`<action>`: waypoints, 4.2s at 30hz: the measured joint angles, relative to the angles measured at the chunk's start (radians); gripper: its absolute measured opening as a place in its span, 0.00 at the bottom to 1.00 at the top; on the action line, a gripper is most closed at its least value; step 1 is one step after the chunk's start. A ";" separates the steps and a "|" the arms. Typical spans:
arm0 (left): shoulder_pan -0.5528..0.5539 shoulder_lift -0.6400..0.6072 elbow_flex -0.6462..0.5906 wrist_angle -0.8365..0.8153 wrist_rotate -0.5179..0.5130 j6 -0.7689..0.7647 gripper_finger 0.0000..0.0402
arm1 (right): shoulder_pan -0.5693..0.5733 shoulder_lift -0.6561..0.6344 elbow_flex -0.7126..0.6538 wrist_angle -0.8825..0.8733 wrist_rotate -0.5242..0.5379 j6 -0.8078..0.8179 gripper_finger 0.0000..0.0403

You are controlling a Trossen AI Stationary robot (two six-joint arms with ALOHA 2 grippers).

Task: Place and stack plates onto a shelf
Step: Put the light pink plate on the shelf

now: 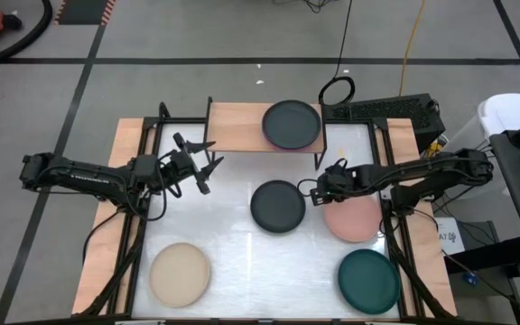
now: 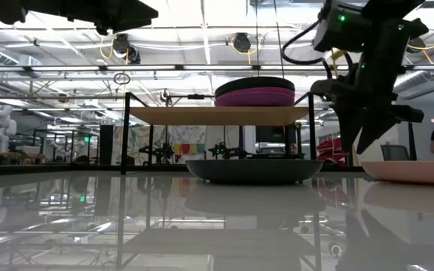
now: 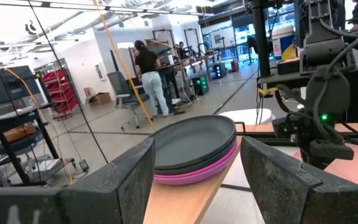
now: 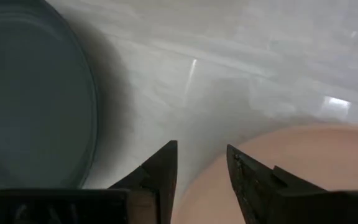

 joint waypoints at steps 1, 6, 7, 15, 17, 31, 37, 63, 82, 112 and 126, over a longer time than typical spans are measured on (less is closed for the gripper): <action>0.000 0.000 0.000 0.000 0.000 0.000 0.60 | 0.004 0.006 0.000 -0.004 0.000 0.011 0.28; 0.000 0.000 0.000 0.000 0.000 -0.001 0.60 | 0.008 0.047 0.000 -0.027 -0.028 0.021 0.22; 0.000 0.000 0.000 0.000 0.000 -0.001 0.60 | 0.008 0.055 0.000 -0.024 -0.028 0.021 0.21; 0.000 0.000 0.000 0.000 0.000 -0.001 0.60 | -0.008 0.103 0.000 -0.016 -0.060 0.012 0.19; 0.000 0.000 0.000 0.000 0.000 0.000 0.60 | -0.016 0.107 0.000 -0.020 -0.068 -0.010 0.19; 0.000 0.000 0.000 0.006 0.000 0.002 0.60 | -0.034 0.110 0.001 -0.075 -0.075 -0.263 0.01; 0.000 0.000 0.000 0.007 0.000 0.002 0.60 | -0.032 0.111 0.035 -0.155 -0.071 -0.321 0.01; 0.000 0.000 0.000 -0.029 0.000 -0.050 0.60 | 0.125 0.111 0.426 -0.680 0.582 -0.122 0.00; -0.007 -0.071 0.008 -0.028 -0.092 0.126 0.60 | -0.014 0.212 0.641 0.627 0.548 -1.656 0.00; -0.024 -0.334 0.009 -0.285 -0.132 0.059 0.60 | -0.180 0.645 0.827 0.631 0.056 -1.680 0.00; -0.023 -0.333 0.008 -0.283 -0.132 0.045 0.60 | -0.182 0.644 0.827 0.577 0.108 -1.656 0.06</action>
